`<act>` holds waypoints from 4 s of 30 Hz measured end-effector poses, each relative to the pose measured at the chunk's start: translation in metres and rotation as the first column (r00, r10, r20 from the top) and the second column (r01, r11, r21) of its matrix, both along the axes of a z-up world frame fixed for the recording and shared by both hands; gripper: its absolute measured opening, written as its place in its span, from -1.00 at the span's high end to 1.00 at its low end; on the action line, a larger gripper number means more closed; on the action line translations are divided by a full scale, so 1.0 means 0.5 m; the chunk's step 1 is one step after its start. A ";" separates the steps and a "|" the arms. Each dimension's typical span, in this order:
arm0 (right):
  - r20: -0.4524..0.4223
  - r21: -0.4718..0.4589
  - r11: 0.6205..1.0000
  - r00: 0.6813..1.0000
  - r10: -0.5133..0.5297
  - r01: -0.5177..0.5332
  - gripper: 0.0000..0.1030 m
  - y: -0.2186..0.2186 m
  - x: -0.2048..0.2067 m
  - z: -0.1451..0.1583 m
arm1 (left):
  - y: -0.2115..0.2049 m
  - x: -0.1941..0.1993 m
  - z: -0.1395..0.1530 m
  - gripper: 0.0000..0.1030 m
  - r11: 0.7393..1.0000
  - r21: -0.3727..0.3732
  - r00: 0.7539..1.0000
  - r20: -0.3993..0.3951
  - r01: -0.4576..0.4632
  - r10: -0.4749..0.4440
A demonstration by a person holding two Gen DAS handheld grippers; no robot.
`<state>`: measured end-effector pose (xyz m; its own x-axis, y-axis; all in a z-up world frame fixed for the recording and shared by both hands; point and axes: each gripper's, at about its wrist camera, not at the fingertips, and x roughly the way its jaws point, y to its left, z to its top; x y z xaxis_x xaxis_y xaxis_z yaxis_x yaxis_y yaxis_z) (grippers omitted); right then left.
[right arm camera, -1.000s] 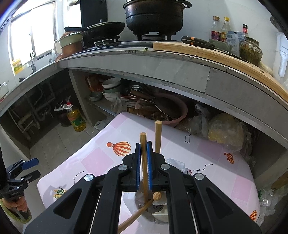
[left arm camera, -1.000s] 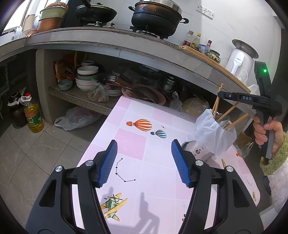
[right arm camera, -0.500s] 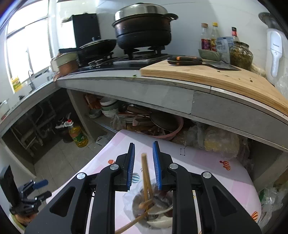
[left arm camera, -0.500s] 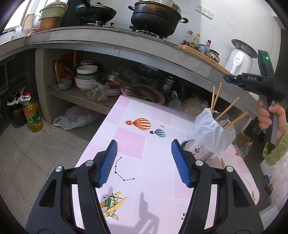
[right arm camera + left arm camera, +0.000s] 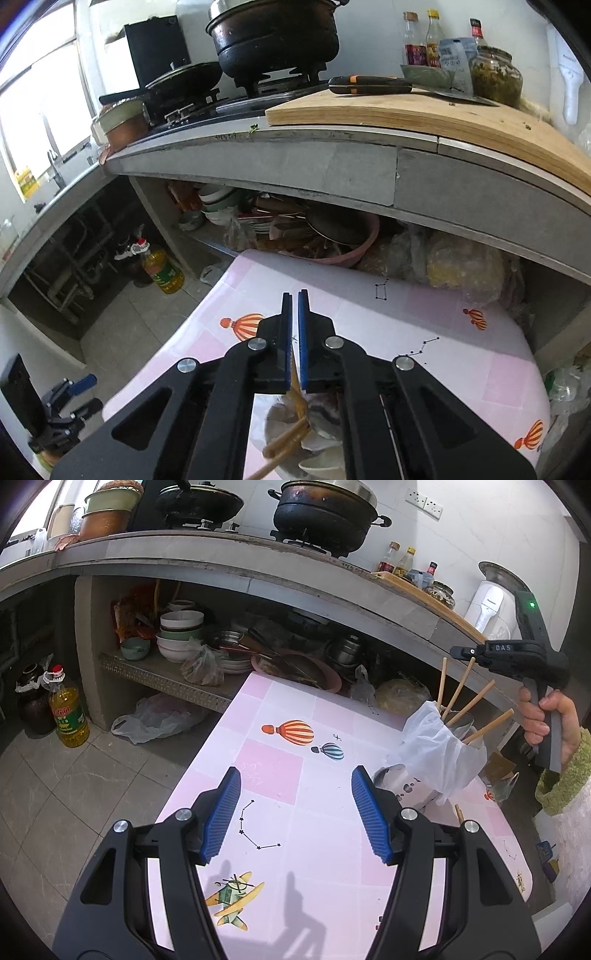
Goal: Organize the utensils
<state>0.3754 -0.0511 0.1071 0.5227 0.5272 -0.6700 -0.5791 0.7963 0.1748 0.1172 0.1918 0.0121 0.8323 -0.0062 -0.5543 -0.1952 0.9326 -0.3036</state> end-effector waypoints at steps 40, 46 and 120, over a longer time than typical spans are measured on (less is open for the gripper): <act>0.029 0.233 0.971 0.998 -0.064 0.056 0.43 -0.292 -0.222 0.041 | -0.070 -0.017 -0.009 -0.24 0.995 0.021 0.995 -0.021 0.102 -0.102; -0.077 0.121 0.965 0.972 -0.223 0.231 0.34 -0.402 -0.288 -0.107 | -0.135 -0.004 -0.047 -0.32 0.981 0.026 0.978 -0.085 0.192 -0.190; -0.348 0.111 0.825 0.799 -0.490 0.554 0.34 -0.659 -0.386 -0.423 | -0.685 0.266 -0.266 0.86 0.770 0.086 0.727 -0.408 0.633 -0.552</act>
